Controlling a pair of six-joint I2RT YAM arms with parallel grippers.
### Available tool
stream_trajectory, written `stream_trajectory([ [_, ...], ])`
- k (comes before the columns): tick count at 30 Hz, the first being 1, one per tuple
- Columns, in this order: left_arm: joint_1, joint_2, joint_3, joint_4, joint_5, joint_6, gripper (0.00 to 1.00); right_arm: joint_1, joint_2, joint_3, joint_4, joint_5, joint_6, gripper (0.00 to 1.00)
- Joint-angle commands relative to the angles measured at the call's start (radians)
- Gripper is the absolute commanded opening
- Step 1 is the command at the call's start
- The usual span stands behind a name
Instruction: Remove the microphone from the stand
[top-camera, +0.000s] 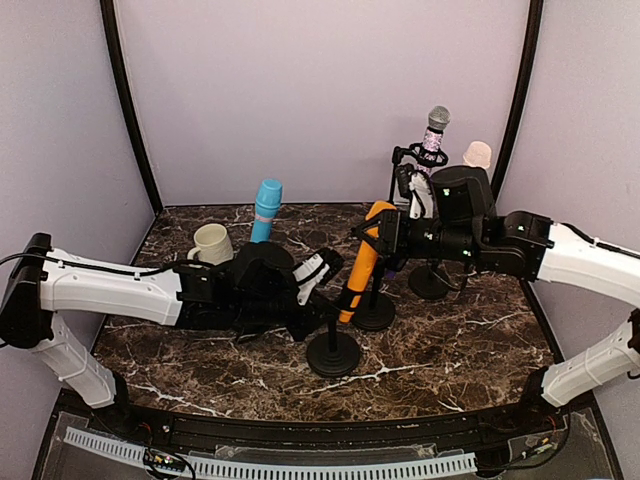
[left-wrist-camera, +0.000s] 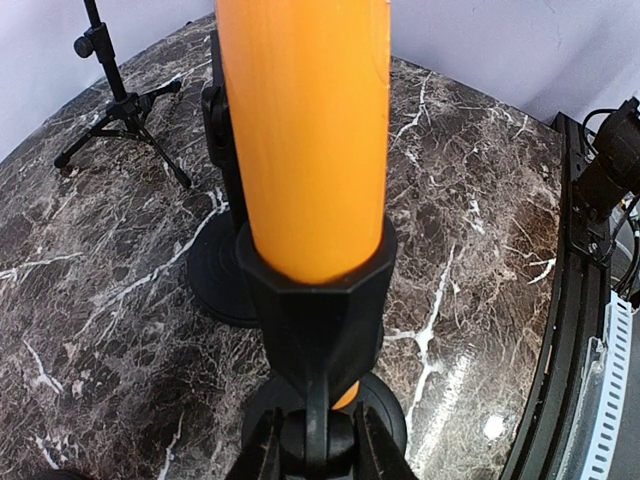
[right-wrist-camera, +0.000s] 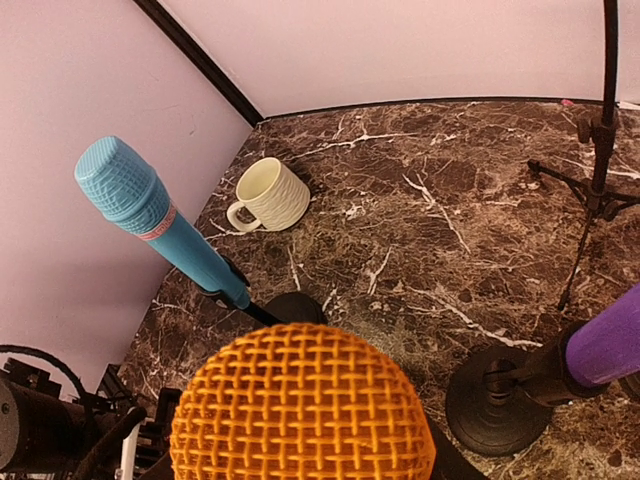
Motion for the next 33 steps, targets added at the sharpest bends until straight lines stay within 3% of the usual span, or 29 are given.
stream_trajectory([
  [1,-0.01,0.001,0.012,-0.051,-0.007,0.017,0.0,-0.016,-0.009,0.065,0.042,0.187,0.033,0.1],
  [9,-0.019,0.019,0.019,-0.054,-0.017,0.029,0.0,-0.016,0.005,0.091,0.049,0.204,0.047,0.1],
  [15,-0.021,0.021,0.017,-0.078,0.0,0.034,0.0,-0.017,-0.003,0.087,0.069,0.125,-0.079,0.11],
  [33,-0.021,0.026,0.015,-0.075,0.02,0.044,0.0,-0.102,-0.099,-0.025,0.205,-0.382,-0.226,0.12],
])
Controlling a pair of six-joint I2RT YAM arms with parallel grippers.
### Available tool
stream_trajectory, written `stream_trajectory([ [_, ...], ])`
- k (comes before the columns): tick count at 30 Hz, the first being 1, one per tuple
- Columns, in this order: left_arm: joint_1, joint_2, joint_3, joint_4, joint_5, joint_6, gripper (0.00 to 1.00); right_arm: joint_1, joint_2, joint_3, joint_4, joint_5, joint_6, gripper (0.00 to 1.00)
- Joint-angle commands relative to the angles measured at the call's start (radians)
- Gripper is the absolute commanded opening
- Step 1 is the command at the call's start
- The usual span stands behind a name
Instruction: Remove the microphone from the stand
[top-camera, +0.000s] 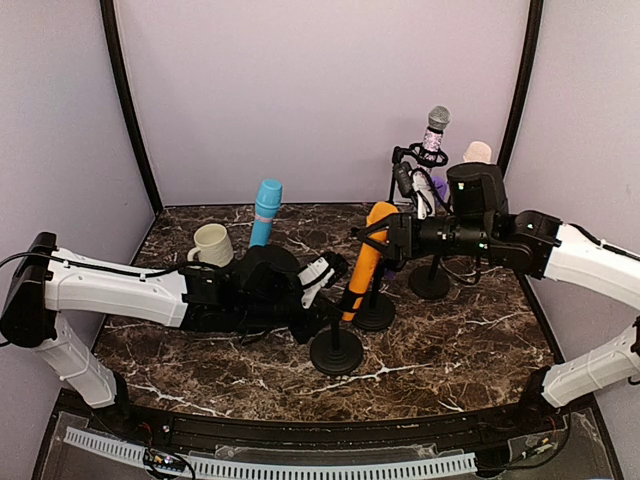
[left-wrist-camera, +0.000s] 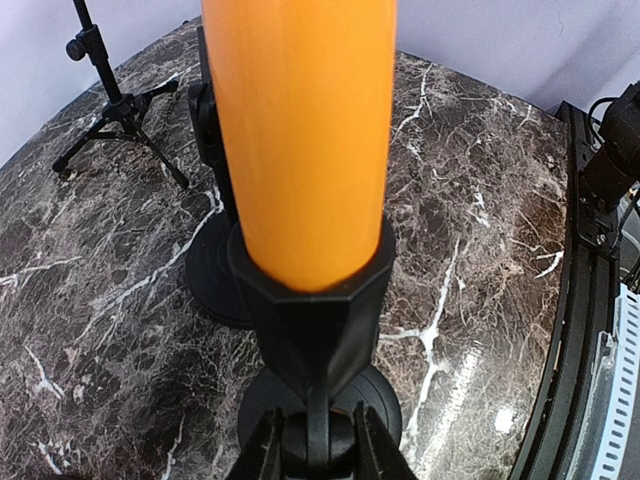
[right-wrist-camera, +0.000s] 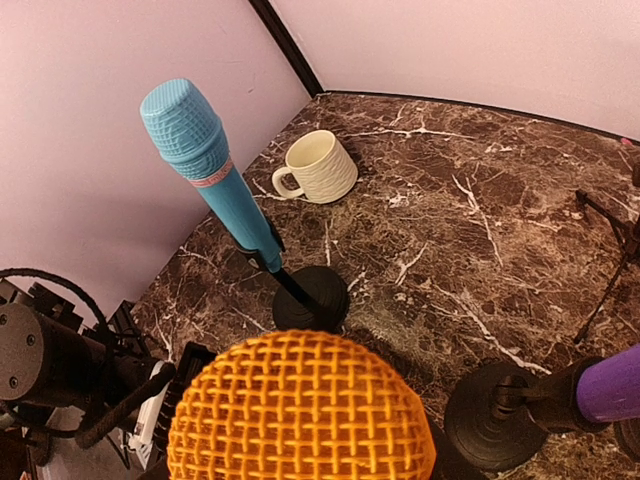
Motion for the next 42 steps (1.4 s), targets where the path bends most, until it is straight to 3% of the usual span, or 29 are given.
stream_trajectory([
  [1,-0.008,-0.003,0.002,-0.078,0.033,0.024,0.0,-0.029,-0.06,0.006,0.189,-0.139,-0.052,0.12],
  [10,-0.009,-0.002,0.002,-0.089,0.034,0.031,0.0,-0.046,-0.084,-0.04,0.279,-0.18,0.007,0.13],
  [18,-0.008,0.02,0.011,-0.095,0.018,0.037,0.0,-0.046,-0.027,-0.038,0.258,-0.035,0.103,0.12],
  [29,-0.008,0.029,0.019,-0.107,-0.011,0.045,0.0,-0.046,-0.006,0.046,0.096,0.172,0.215,0.14],
  [42,-0.008,0.025,0.021,-0.121,-0.019,0.05,0.0,-0.046,-0.017,0.061,0.086,0.231,0.25,0.13],
])
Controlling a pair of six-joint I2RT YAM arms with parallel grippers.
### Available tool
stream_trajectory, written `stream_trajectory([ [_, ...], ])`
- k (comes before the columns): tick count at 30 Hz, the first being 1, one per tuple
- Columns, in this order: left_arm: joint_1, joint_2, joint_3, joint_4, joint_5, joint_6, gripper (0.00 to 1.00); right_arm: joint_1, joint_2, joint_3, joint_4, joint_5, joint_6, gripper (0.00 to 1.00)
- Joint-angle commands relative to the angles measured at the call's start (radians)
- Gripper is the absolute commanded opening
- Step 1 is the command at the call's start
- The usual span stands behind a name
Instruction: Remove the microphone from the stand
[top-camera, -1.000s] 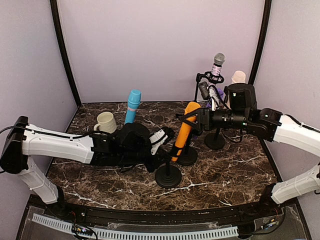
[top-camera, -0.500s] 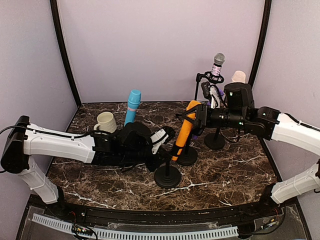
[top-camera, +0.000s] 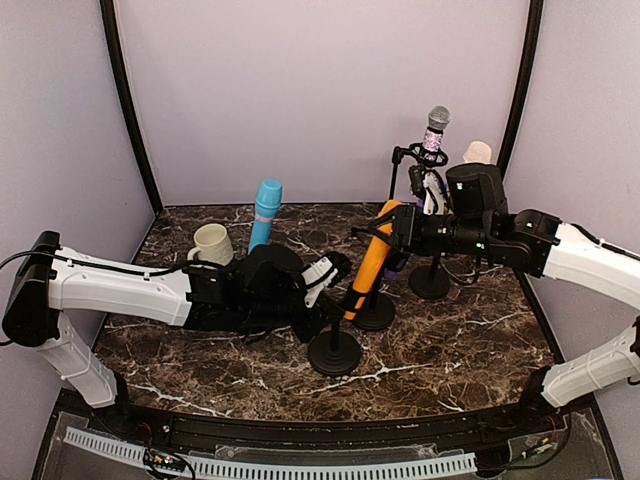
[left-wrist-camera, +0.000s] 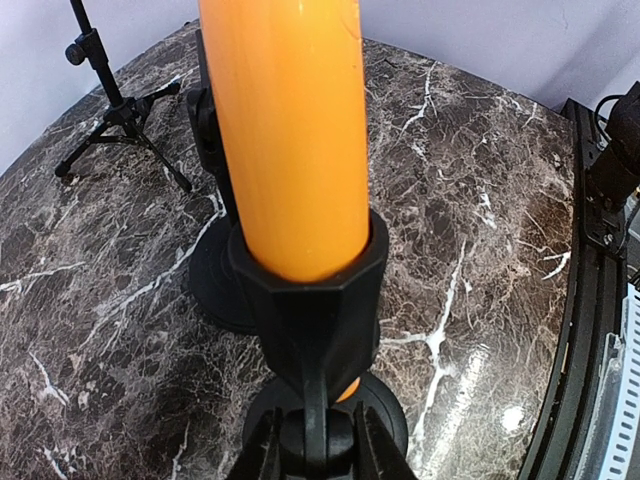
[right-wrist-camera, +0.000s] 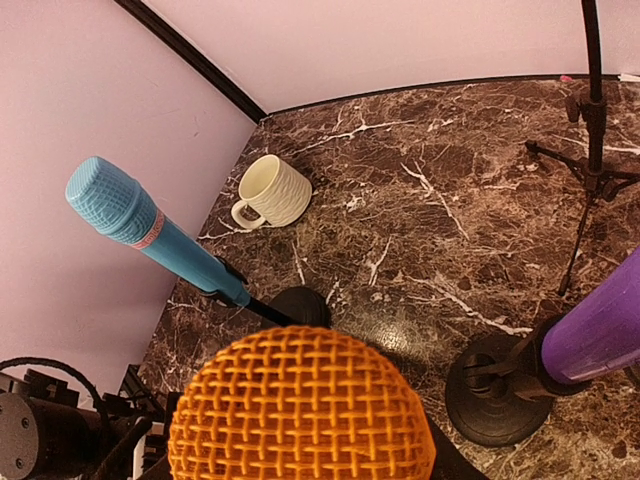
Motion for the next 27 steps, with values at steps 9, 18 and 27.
stream_trajectory([
  [9,-0.006,0.005,-0.003,-0.114,-0.005,0.03,0.0,-0.017,-0.036,0.063,0.117,0.125,0.008,0.13],
  [18,-0.006,-0.001,-0.01,-0.109,-0.01,0.025,0.0,-0.016,-0.126,-0.062,0.373,-0.075,-0.078,0.14],
  [27,-0.006,0.003,-0.012,-0.108,0.002,0.02,0.0,-0.017,-0.148,-0.122,0.538,-0.29,-0.113,0.13],
])
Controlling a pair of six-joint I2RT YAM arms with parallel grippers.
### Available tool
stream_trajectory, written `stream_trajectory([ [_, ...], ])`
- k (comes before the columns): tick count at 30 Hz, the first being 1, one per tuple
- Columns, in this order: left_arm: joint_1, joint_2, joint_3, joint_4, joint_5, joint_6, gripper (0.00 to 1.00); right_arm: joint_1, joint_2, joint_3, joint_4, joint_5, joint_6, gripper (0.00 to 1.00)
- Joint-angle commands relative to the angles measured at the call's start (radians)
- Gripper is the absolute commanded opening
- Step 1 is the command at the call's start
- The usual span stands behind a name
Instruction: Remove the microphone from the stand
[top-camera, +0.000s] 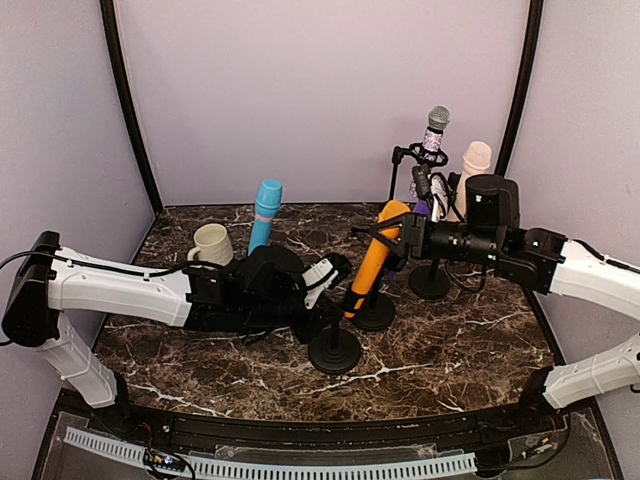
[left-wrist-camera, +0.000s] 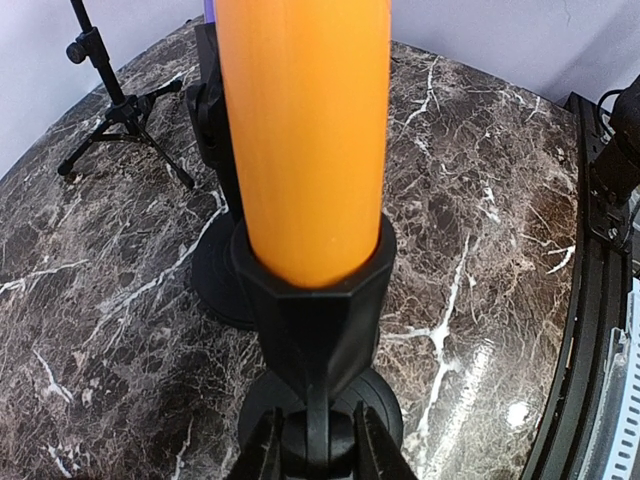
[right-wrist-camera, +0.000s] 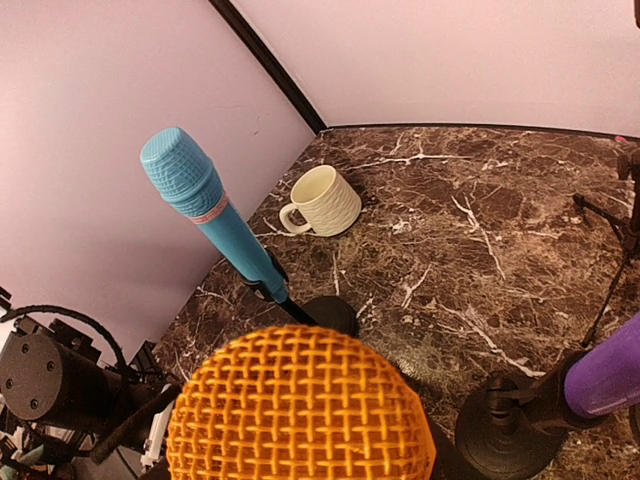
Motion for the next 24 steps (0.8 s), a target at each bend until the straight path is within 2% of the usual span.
stream_trajectory([
  [1,-0.004,0.002,-0.013,-0.101,0.015,0.012,0.0,-0.004,-0.061,0.018,0.341,-0.156,0.013,0.13],
  [9,-0.004,-0.001,-0.02,-0.109,0.005,0.012,0.0,-0.003,-0.059,0.029,0.356,-0.215,0.007,0.13],
  [24,-0.004,0.0,-0.024,-0.125,-0.051,0.006,0.0,-0.004,-0.013,0.152,0.091,0.071,0.08,0.13],
])
